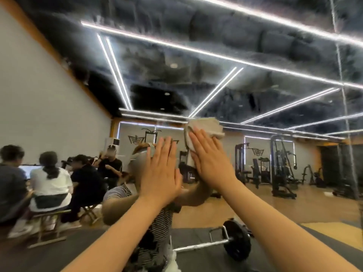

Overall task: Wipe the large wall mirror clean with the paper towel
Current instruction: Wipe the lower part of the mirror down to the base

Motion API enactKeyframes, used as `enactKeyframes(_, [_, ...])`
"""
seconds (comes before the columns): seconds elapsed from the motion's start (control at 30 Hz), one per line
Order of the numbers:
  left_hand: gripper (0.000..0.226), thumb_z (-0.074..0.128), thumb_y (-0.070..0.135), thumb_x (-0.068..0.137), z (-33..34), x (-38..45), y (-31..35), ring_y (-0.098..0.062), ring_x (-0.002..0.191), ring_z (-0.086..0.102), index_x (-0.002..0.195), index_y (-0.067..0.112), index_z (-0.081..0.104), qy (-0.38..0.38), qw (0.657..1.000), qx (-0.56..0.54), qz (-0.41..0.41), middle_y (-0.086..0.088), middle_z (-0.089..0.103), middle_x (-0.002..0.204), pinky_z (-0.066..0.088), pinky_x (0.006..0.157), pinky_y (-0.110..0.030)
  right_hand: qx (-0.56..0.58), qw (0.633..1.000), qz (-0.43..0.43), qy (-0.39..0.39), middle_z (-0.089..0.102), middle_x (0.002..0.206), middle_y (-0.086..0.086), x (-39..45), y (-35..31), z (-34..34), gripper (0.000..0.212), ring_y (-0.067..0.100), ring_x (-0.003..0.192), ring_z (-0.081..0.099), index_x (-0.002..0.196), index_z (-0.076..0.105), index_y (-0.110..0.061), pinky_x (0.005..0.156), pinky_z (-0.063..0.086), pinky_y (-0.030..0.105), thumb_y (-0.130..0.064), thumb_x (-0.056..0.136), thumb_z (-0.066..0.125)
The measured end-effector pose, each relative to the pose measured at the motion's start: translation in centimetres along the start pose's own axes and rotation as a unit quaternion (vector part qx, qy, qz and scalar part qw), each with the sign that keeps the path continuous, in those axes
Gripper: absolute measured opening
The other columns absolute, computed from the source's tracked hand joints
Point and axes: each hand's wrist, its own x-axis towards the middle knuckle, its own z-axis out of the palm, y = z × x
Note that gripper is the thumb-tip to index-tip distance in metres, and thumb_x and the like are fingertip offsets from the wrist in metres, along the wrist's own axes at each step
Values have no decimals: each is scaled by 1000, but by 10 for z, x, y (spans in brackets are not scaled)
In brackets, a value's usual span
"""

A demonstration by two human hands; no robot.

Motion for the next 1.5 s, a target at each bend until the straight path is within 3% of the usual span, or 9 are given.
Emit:
enactKeyframes(0.17, [71,36,34,86,8,-1,1,-29,143,18,148,3,25,15,997,76,-6,-17,28,155,5,117,-44,4,998,-46,34,18,161,6,-2,12,13,60,24,148,15,153,19,-15,117,13,48,-34,97,28])
enactKeyframes(0.3, [69,37,33,87,3,0,5,-27,145,16,149,3,25,-1,997,69,-19,-18,27,156,1,119,-39,-9,996,-62,64,25,158,7,-4,21,19,61,25,146,21,152,24,-15,118,19,51,-34,95,31])
enactKeyframes(0.53, [70,39,30,86,1,0,10,-19,150,2,149,4,22,26,998,63,-16,-9,17,158,3,120,-39,0,993,-65,101,24,157,8,-7,20,28,57,23,146,17,151,22,-13,116,8,47,-34,98,30])
enactKeyframes(0.7, [69,38,30,86,-1,1,12,-28,143,19,148,4,22,15,996,79,-25,-16,27,155,0,119,-36,-2,994,-65,90,28,156,9,-8,21,24,57,22,144,20,149,31,-11,115,10,47,-33,97,28])
enactKeyframes(1.0, [69,39,31,85,1,0,9,-27,144,18,148,4,24,22,997,76,-17,-16,27,155,-2,120,-37,-20,995,-58,79,26,154,6,15,10,16,55,21,144,23,147,36,-12,114,14,47,-34,96,29])
enactKeyframes(1.1, [70,39,32,85,1,1,8,-27,144,18,148,5,23,23,997,68,-16,-16,26,155,3,118,-39,-27,998,-28,54,22,159,8,58,-6,1,57,23,147,16,151,27,-14,117,2,45,-35,99,19])
enactKeyframes(1.23, [69,39,34,87,4,0,4,-25,146,16,148,7,22,18,998,64,-15,-14,23,156,5,119,-40,-32,999,-17,24,-3,163,5,94,-12,-11,57,22,150,-5,155,3,-18,113,-15,42,-36,104,20])
enactKeyframes(1.37, [70,39,34,87,6,-2,2,-25,146,15,149,8,21,16,998,61,-12,-14,24,156,6,118,-41,-26,999,-37,24,2,163,3,84,17,-16,53,20,150,-2,155,7,-19,114,-13,40,-32,104,17])
enactKeyframes(1.5, [71,38,35,87,6,-2,3,-23,146,13,150,8,18,15,998,67,-16,-12,23,156,4,118,-39,0,997,72,40,11,162,5,52,93,-24,61,20,149,6,154,14,-15,117,-5,42,-34,96,8])
